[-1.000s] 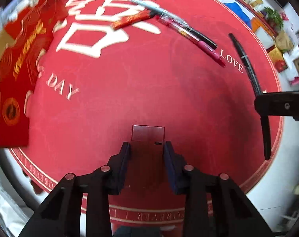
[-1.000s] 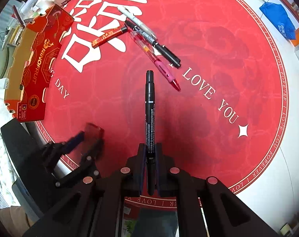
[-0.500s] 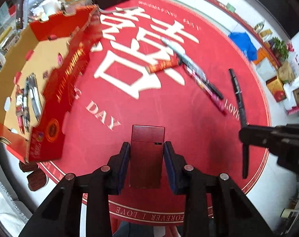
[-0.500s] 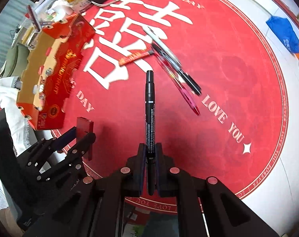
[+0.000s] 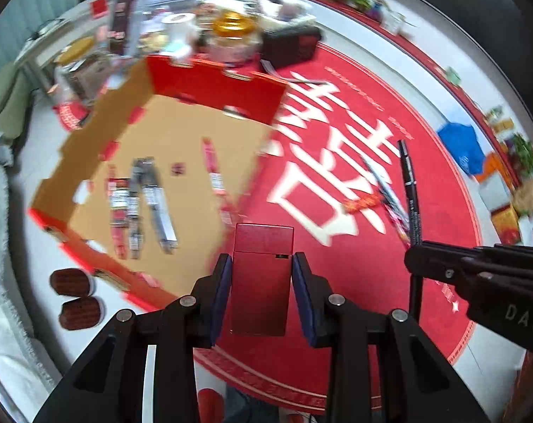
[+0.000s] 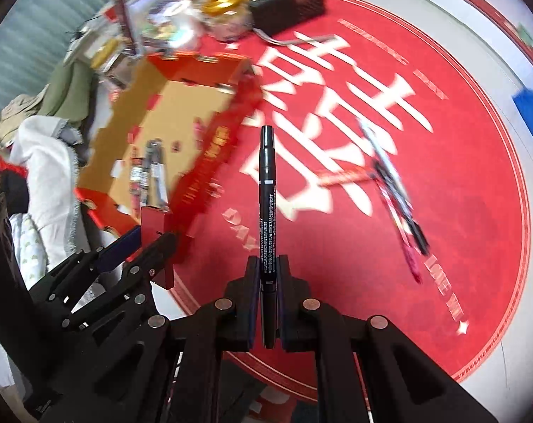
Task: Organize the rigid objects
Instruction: 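Carry the held box and marker over the cardboard box with both tools, then lower the box and marker into the cardboard box and open both tools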
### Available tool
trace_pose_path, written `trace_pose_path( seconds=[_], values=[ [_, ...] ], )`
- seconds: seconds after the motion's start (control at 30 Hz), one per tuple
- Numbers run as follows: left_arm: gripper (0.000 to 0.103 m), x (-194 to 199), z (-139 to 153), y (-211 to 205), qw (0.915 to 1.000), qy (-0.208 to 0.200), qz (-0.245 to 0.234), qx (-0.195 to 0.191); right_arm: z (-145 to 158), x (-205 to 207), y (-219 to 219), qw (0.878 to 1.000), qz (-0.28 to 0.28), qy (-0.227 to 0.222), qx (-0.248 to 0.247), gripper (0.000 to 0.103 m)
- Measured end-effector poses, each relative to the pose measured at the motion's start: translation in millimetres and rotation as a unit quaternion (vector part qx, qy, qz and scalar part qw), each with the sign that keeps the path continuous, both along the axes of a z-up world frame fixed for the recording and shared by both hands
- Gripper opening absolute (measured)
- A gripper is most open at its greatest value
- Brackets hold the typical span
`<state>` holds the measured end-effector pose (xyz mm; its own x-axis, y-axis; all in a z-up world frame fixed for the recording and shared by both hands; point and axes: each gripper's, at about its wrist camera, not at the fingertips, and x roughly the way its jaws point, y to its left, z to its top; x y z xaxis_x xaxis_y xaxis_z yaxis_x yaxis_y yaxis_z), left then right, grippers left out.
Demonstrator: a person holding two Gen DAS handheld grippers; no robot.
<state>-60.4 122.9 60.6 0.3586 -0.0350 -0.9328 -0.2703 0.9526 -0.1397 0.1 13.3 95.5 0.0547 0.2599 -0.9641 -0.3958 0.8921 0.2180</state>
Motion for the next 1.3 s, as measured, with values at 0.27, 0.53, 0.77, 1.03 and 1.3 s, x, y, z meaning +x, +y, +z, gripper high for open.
trace_pose_path(
  seconds=[0.27, 0.53, 0.77, 1.03, 1.3],
  values=[
    [0.037, -7, 8, 74, 0.9967, 0.004, 0.075, 0.030, 10, 5, 83, 0.998, 0.062, -0.013, 0.028, 0.010],
    [0.037, 2, 1, 122, 0.9919, 0.007, 0.121, 0.037, 10, 21, 136, 0.994, 0.101, -0.027, 0.030, 0.010],
    [0.037, 21, -9, 145, 0.9890, 0.014, 0.142, 0.039, -2, 34, 161, 0.992, 0.118, -0.032, 0.017, 0.010],
    [0.037, 35, -23, 152, 0.9887, 0.023, 0.144, 0.035, -22, 46, 172, 0.992, 0.126, -0.026, -0.005, 0.010],
    [0.037, 43, -37, 150, 0.9894, 0.040, 0.135, 0.036, -37, 54, 171, 0.992, 0.122, -0.019, -0.020, 0.010]
  ],
)
